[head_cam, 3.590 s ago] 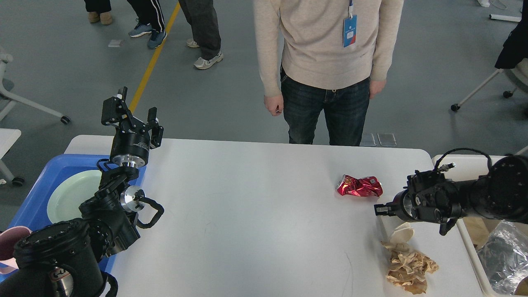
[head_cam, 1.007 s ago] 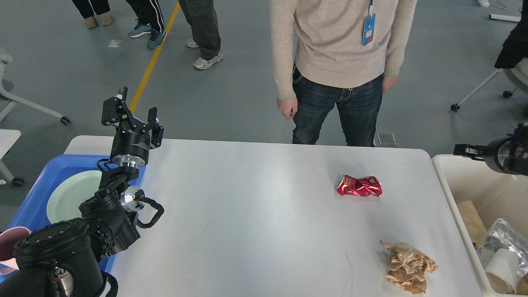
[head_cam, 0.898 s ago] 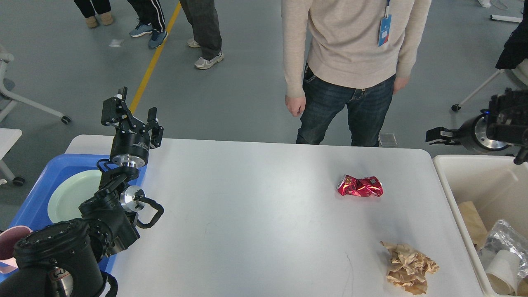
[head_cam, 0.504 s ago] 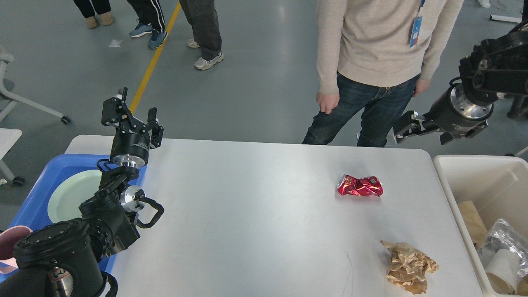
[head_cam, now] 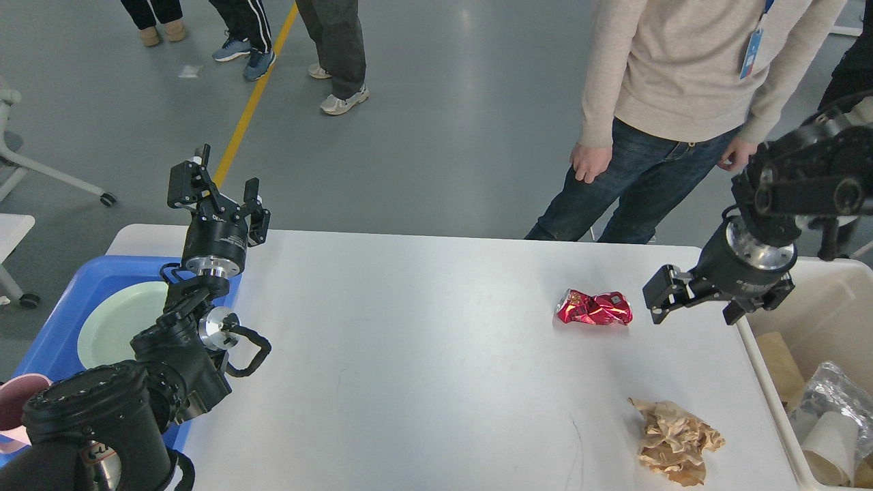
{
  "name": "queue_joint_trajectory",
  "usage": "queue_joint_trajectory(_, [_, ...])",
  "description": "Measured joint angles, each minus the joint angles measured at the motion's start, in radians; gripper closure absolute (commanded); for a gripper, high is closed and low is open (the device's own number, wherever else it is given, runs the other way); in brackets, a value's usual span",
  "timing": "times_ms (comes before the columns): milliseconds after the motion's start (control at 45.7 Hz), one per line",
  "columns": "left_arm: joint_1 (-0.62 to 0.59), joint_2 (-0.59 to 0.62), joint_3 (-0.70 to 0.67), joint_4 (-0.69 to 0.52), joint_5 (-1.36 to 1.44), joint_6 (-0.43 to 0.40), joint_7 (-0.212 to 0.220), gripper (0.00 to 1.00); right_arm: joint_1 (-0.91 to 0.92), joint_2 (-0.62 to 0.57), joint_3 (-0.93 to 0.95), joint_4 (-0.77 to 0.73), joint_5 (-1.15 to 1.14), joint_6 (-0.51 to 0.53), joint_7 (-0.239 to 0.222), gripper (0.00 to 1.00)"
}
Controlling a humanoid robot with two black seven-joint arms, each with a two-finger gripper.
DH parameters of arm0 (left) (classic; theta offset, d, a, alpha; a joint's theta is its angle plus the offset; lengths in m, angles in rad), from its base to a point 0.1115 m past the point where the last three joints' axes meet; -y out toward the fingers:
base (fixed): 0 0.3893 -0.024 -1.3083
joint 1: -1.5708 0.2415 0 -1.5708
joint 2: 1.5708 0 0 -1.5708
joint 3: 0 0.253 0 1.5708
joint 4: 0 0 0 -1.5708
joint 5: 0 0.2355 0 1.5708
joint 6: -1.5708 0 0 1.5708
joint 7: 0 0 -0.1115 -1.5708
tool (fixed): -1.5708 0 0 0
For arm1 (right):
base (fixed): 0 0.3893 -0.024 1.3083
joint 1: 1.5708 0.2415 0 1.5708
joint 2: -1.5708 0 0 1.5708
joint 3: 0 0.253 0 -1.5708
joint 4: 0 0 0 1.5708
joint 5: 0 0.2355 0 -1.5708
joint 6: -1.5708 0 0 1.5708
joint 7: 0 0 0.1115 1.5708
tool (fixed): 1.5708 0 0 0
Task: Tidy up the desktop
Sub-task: 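Lower the right gripper and grasp the crumpled paper scraps, then lift the paper scraps and drop them into the white bin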
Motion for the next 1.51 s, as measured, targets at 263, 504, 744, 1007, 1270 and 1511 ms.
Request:
queue_joint_trajectory(263, [0.0, 0.0, 0.0, 0.0, 0.0, 0.0, 0.0, 0.03, -0.236, 0.013, 0.016, -0.014, 0.001, -0.173, 0.0, 0.0])
queue_joint_trajectory(504, [0.0, 0.0, 0.0, 0.0, 0.0, 0.0, 0.0, 0.03, -0.359, 0.028, 0.03, -0.081, 0.0, -0.229, 0.0, 0.0])
queue_joint_trajectory(744, [0.0, 0.0, 0.0, 0.0, 0.0, 0.0, 0.0, 0.03, -0.429, 0.032, 0.067, -0.107, 0.001, -0.229, 0.0, 0.0])
queue_joint_trajectory(1007, [0.0, 0.0, 0.0, 0.0, 0.0, 0.0, 0.0, 0.03, -0.509, 0.058, 0.08, -0.152, 0.003, -0.241, 0.0, 0.49])
queue_joint_trajectory(1270, [0.0, 0.0, 0.0, 0.0, 0.0, 0.0, 0.0, 0.03, -0.539, 0.061, 0.087, -0.154, 0.002, -0.35, 0.004, 0.83])
queue_joint_trajectory(1511, [0.0, 0.0, 0.0, 0.0, 0.0, 0.0, 0.0, 0.03, -0.549, 0.061, 0.105, -0.153, -0.001, -0.381, 0.01, 1.0])
